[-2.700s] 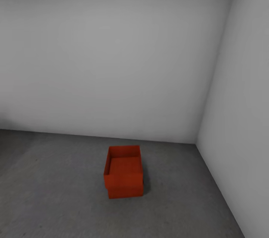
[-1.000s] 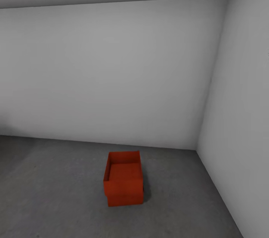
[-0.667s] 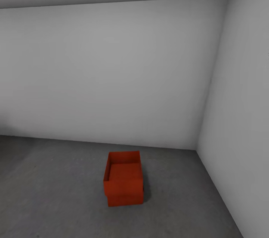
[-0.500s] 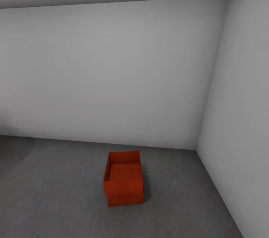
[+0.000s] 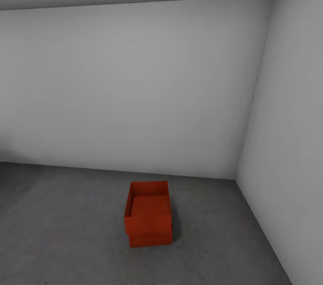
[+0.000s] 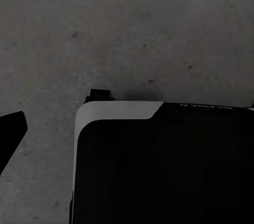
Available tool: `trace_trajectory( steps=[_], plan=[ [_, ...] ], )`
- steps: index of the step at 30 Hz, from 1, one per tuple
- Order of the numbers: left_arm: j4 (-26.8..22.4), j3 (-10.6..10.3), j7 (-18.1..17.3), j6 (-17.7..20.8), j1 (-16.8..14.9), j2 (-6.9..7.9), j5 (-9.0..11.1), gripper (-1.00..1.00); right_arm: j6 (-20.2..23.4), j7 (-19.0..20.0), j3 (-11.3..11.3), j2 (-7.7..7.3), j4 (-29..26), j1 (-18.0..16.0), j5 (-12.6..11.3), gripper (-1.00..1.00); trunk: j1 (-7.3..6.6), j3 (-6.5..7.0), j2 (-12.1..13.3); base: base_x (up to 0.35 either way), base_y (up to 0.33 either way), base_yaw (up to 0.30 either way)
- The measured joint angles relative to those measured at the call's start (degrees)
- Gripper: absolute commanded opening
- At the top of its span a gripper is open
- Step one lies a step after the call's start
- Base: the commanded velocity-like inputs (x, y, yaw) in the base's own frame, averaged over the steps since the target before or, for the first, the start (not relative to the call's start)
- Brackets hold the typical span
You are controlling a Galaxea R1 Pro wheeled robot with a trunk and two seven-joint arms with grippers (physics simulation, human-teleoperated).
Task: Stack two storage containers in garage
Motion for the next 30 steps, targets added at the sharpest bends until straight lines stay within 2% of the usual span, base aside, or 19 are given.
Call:
trace_trajectory(
  steps=[10, 17, 30],
  plan=[
    [0.0, 0.0, 0.04, -0.02, 0.0, 0.06, 0.05, 1.0, -0.08, 0.0, 0.04, -0.07, 0.0, -0.01, -0.05, 1.0, 0.0, 0.0, 0.0, 0.0, 0.0, 0.0],
    [-0.1, 0.0, 0.09, -0.02, 0.0, 0.14, -0.15, 1.0, -0.09, -0.06, 0.06, -1.16, -0.05, -0.01, 0.01, 1.0, 0.0, 0.0, 0.0, 0.0, 0.0, 0.0],
    [-0.7, -0.29, 0.06, -0.1, 0.0, 0.4, -0.83, 1.0, -0.09, -0.04, -0.01, -1.27, -0.04, -0.01, 0.01, 1.0, 0.0, 0.0, 0.0, 0.0, 0.0, 0.0]
  ],
)
